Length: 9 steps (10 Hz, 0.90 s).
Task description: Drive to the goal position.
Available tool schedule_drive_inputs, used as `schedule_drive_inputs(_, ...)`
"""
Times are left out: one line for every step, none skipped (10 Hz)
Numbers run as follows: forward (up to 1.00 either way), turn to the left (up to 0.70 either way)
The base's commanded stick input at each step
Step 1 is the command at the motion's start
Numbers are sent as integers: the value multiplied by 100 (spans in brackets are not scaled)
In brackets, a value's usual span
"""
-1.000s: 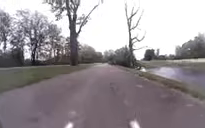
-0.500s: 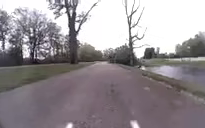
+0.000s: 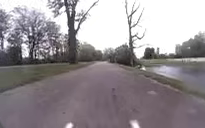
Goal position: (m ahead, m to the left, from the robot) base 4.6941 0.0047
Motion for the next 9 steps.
schedule_drive_inputs(70, 0)
schedule_drive_inputs(70, 0)
schedule_drive_inputs(70, 0)
schedule_drive_inputs(70, 0)
schedule_drive_inputs(70, 0)
schedule_drive_inputs(70, 0)
schedule_drive_inputs(70, 0)
schedule_drive_inputs(70, 0)
schedule_drive_inputs(70, 0)
